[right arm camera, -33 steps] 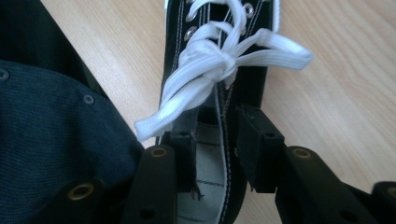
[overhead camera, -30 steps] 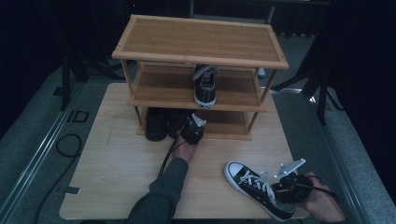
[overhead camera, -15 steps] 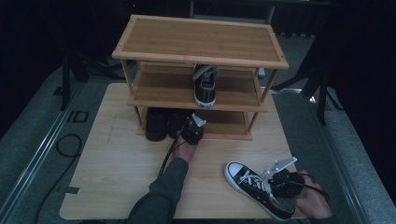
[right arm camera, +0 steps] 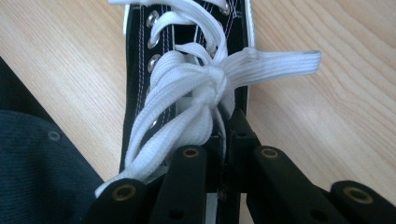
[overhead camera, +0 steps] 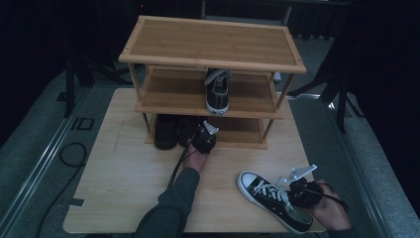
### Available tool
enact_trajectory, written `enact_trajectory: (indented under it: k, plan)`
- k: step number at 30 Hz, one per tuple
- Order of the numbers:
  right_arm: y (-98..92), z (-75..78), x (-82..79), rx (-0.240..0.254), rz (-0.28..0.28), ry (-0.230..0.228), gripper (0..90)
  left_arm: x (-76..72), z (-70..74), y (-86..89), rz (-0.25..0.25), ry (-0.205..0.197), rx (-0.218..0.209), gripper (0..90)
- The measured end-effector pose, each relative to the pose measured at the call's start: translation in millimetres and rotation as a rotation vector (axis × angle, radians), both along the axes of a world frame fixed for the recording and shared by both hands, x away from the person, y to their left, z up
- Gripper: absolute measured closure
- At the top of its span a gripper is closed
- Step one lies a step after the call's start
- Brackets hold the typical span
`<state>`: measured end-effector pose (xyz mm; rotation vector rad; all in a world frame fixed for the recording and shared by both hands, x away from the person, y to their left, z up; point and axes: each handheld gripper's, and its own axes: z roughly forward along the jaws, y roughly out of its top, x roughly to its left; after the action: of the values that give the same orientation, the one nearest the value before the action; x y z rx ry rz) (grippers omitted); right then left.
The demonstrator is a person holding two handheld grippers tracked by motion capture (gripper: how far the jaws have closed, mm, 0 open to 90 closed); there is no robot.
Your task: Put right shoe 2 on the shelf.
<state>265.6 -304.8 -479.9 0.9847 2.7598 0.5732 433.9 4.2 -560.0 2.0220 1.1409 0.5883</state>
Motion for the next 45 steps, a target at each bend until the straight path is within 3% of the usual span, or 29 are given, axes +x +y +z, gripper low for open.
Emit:
enact_trajectory:
  k: [21, 45]
  plan:
    - [3.9, 8.3, 14.1, 0.073, -0.026, -0.010, 88.0, 0.1, 0.6, 0.6, -0.002, 0.003, 0.010, 88.5]
    - [20.7, 17.8, 36.0, 0.107, -0.013, -0.040, 88.1, 0.0, 0.6, 0.6, -0.003, 0.002, 0.013, 88.6]
